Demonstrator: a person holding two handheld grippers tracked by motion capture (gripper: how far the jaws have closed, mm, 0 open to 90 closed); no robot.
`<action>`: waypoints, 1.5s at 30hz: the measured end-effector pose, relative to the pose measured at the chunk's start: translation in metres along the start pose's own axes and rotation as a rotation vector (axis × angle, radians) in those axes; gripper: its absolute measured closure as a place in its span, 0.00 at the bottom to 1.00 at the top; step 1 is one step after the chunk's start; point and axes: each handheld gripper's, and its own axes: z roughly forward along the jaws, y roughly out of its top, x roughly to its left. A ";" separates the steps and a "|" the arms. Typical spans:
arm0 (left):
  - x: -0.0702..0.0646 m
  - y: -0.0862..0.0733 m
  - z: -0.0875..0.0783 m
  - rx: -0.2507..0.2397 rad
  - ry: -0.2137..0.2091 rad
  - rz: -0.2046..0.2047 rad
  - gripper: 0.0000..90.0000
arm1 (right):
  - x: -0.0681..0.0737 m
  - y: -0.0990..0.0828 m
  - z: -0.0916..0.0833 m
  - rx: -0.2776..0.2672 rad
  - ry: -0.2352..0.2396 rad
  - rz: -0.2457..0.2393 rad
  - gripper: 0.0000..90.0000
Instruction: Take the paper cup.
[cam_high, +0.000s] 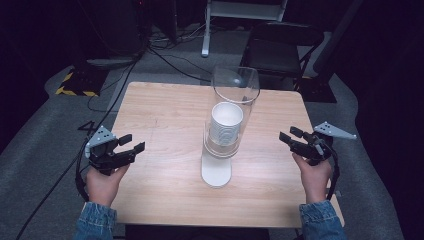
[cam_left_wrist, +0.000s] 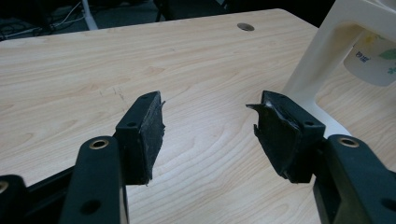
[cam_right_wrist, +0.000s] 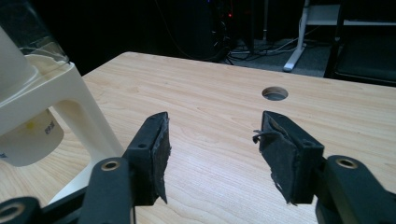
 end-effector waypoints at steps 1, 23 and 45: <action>0.000 0.000 0.000 0.000 0.000 0.000 0.45 | 0.000 0.000 0.000 0.000 0.000 0.000 0.48; 0.000 -0.003 -0.005 -0.009 0.002 -0.023 0.43 | 0.037 0.003 0.021 0.014 0.122 -0.102 0.44; 0.003 -0.008 -0.003 0.009 0.001 -0.038 0.43 | 0.095 -0.013 0.067 0.130 0.372 -0.194 0.30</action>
